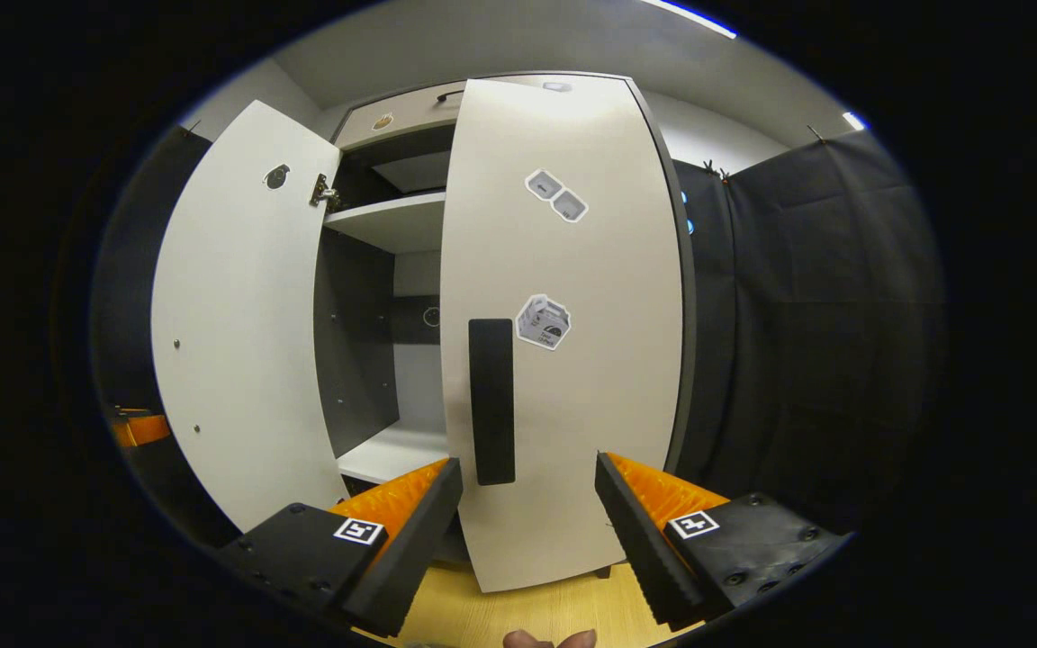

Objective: Grasp the bottle in the cabinet with the left hand and place it on the coaster, then close the right door with the right hand and the left door with the left hand.

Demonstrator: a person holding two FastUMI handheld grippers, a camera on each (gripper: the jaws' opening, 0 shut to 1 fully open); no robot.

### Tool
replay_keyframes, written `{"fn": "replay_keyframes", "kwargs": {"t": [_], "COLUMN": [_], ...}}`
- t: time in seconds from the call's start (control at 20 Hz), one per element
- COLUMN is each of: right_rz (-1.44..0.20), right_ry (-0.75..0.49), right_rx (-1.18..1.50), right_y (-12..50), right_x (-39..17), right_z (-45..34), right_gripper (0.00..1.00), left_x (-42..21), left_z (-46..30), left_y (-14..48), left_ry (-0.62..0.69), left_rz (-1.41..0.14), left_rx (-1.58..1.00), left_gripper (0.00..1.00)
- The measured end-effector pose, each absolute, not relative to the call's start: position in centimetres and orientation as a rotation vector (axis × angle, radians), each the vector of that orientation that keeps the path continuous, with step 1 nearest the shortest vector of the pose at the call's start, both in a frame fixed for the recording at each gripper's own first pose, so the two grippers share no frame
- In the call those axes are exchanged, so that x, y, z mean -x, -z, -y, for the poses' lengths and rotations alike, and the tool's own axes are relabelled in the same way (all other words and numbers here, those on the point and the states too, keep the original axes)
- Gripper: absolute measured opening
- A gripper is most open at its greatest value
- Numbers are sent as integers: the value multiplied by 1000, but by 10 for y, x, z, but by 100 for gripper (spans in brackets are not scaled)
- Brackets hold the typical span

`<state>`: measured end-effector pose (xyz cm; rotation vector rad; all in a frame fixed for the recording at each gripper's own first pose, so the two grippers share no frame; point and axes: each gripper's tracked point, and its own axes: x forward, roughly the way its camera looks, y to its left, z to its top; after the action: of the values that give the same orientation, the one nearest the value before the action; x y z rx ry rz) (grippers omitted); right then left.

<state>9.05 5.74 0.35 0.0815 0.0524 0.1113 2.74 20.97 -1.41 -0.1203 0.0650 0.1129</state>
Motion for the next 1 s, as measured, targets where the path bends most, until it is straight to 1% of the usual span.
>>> {"fn": "replay_keyframes", "kwargs": {"t": [0.2,0.5,0.65,1.0], "right_rz": [-56,-60,-56,-65], "right_ry": [-97,-82,-86,-85], "right_rx": [-82,-88,-89,-90], "right_y": [-3,0,0,4], "right_x": [-83,-78,-76,-70], "right_z": [-47,-35,-32,-18], "right_gripper": [98,98,98,99], "left_x": [-47,-40,-35,-47], "left_z": [-205,-191,-178,-128], "left_y": [2,0,-1,-8], "left_ry": [-95,-67,-57,18], "left_rz": [-43,-46,-51,-50], "left_rx": [102,56,81,63], "left_gripper": [95,94,95,94]}}
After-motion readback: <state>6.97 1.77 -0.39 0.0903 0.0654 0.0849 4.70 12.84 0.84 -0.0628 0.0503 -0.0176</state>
